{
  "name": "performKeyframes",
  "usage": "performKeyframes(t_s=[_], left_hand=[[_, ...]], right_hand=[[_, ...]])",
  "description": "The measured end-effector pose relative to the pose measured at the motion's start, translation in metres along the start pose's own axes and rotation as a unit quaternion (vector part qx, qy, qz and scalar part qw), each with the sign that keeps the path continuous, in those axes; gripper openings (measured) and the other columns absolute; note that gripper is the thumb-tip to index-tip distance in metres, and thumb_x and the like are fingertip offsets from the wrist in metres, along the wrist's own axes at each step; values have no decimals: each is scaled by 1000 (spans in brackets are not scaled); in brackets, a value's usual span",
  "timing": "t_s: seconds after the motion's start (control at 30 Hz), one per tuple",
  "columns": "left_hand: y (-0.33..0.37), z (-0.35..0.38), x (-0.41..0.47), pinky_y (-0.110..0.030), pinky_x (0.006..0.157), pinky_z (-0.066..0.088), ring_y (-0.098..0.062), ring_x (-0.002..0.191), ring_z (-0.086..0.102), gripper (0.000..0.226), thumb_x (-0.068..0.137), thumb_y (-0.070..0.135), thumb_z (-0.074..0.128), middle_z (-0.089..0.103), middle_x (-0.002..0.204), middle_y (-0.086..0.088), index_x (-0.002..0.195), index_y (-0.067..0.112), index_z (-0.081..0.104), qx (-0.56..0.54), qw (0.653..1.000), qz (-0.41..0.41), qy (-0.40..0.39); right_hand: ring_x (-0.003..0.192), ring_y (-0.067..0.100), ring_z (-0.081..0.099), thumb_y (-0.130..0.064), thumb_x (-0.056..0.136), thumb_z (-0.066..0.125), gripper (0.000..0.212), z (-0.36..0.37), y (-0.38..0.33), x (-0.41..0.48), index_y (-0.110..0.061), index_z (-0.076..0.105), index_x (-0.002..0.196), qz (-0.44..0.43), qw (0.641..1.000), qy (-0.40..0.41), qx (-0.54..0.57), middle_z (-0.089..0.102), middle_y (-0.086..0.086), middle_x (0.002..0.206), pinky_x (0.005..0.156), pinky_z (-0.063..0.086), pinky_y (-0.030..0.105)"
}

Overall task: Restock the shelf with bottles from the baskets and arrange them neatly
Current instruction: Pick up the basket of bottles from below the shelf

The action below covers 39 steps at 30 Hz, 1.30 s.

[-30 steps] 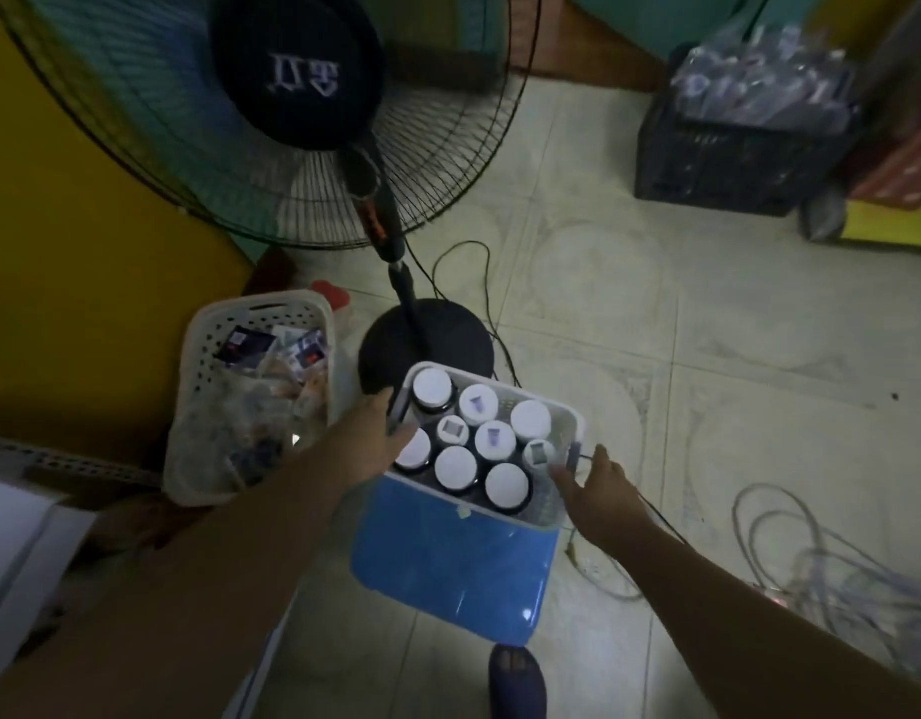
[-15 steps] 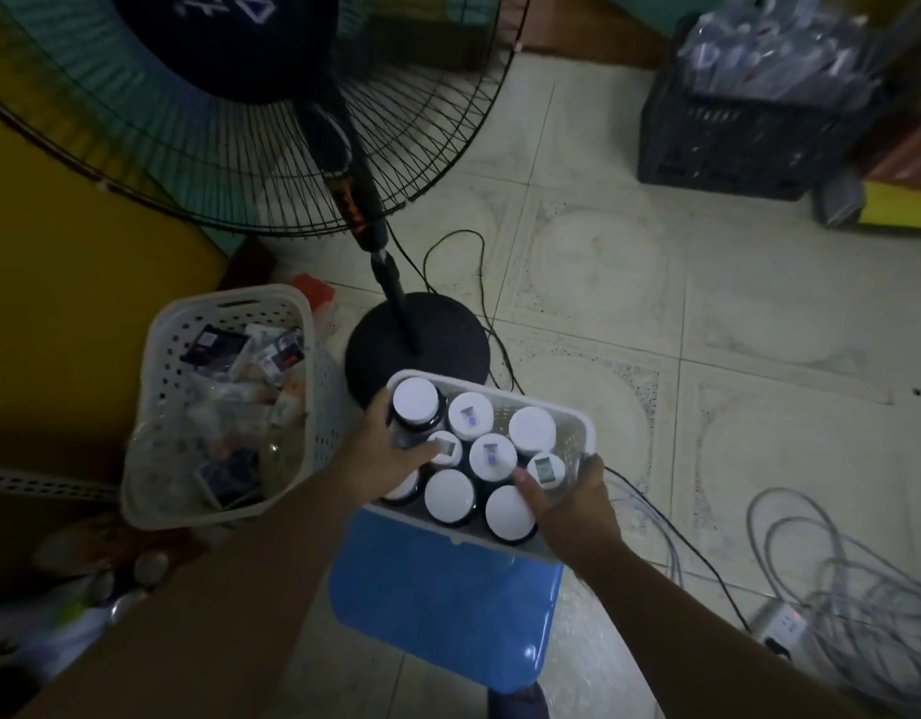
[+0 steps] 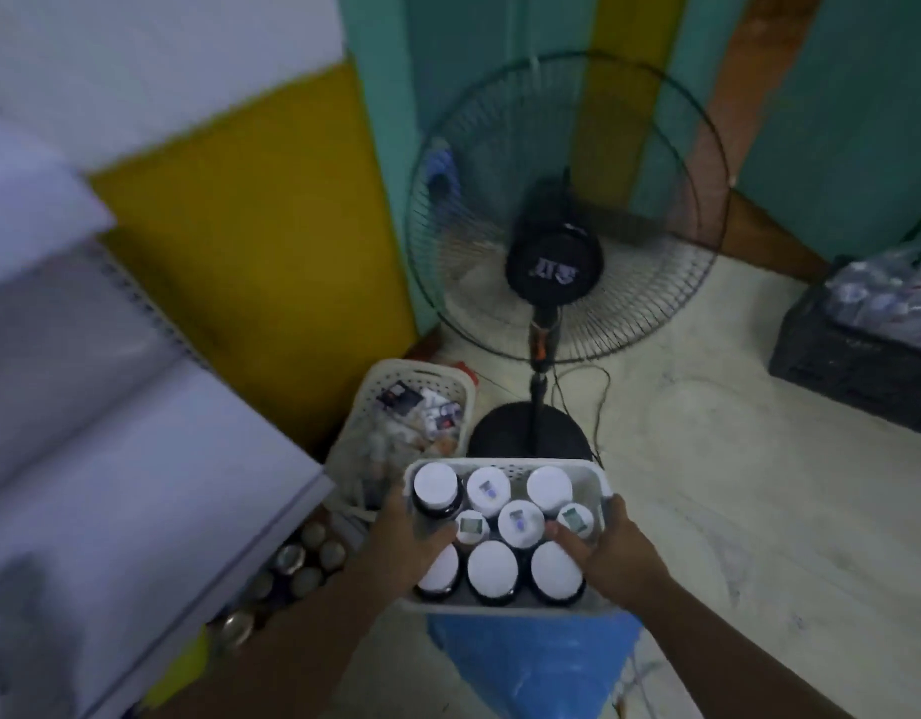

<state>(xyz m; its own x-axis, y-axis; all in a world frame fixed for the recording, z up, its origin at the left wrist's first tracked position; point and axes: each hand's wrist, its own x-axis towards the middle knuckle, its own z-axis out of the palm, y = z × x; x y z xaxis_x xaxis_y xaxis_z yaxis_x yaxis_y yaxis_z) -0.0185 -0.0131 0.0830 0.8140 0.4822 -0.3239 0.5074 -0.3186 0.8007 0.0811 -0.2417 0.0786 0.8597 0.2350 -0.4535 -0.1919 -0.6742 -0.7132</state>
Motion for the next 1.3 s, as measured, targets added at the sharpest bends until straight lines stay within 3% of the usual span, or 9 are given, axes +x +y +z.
performKeyframes(t_s=[0.27, 0.37, 0.5, 0.67, 0.83, 1.03, 1.13, 1.23, 1.3], left_hand=[[10, -155, -93, -46, 97, 45, -33, 115, 53, 79, 82, 38, 66, 50, 131, -20, 139, 9, 20, -32, 975, -100, 197], [-6, -200, -119, -44, 89, 48, -34, 110, 56, 79, 84, 37, 65, 51, 129, -22, 139, 7, 17, -58, 955, -126, 261], [-36, -244, -134, -46, 94, 47, -35, 116, 53, 78, 84, 37, 66, 46, 136, -20, 139, 5, 20, -103, 933, -142, 314], [-69, -267, -117, -39, 90, 45, -34, 118, 52, 86, 81, 45, 65, 48, 137, -16, 140, 9, 14, -97, 941, -158, 282], [-87, -282, -97, -39, 104, 40, -28, 129, 45, 88, 80, 38, 69, 39, 146, -11, 143, 8, 15, -124, 949, -141, 253], [-98, -282, -76, -46, 108, 36, -29, 134, 40, 89, 80, 36, 70, 38, 149, -11, 147, 11, 18, -85, 958, -137, 239], [-101, -281, -70, -44, 108, 37, -28, 132, 43, 84, 80, 33, 70, 41, 147, -11, 145, 11, 23, -81, 960, -127, 237], [-104, -282, -64, -44, 109, 37, -29, 131, 44, 76, 80, 23, 71, 45, 144, -12, 143, 11, 30, -109, 961, -112, 230], [-103, -280, -61, -47, 109, 35, -30, 133, 42, 77, 80, 20, 70, 44, 145, -12, 144, 11, 29, -124, 961, -119, 217]], right_hand=[[107, 30, 58, -71, 64, 63, 96, 58, -172, -35, -13, 32, 135, -186, 968, -126, -109, 58, 12, 121, 86, 47, 38], [102, 27, 58, -74, 65, 60, 87, 96, -229, -44, -11, 44, 124, -265, 935, -184, -145, 57, 7, 108, 89, 47, 40], [105, 24, 56, -64, 72, 63, 85, 149, -280, -51, -9, 42, 133, -289, 910, -235, -179, 57, 13, 126, 82, 43, 35], [98, 22, 53, -48, 78, 68, 58, 190, -296, -38, -9, 42, 113, -297, 901, -247, -199, 53, 8, 112, 84, 49, 44], [103, 27, 61, -53, 76, 66, 64, 212, -299, -18, -7, 48, 117, -273, 904, -248, -216, 63, 13, 114, 86, 49, 41], [73, 8, 51, -49, 76, 70, 37, 232, -295, -4, -24, 44, 84, -242, 923, -211, -214, 48, -16, 75, 50, 31, 12], [85, 17, 58, -47, 80, 67, 43, 235, -301, 1, -15, 49, 101, -238, 919, -224, -221, 61, 1, 92, 59, 39, 6], [115, 28, 55, -47, 87, 58, 64, 237, -305, 3, -2, 42, 129, -244, 904, -226, -269, 57, 16, 124, 76, 33, 20], [105, 26, 57, -50, 86, 57, 63, 239, -305, 6, -3, 44, 126, -255, 900, -214, -281, 59, 15, 114, 70, 35, 21]])
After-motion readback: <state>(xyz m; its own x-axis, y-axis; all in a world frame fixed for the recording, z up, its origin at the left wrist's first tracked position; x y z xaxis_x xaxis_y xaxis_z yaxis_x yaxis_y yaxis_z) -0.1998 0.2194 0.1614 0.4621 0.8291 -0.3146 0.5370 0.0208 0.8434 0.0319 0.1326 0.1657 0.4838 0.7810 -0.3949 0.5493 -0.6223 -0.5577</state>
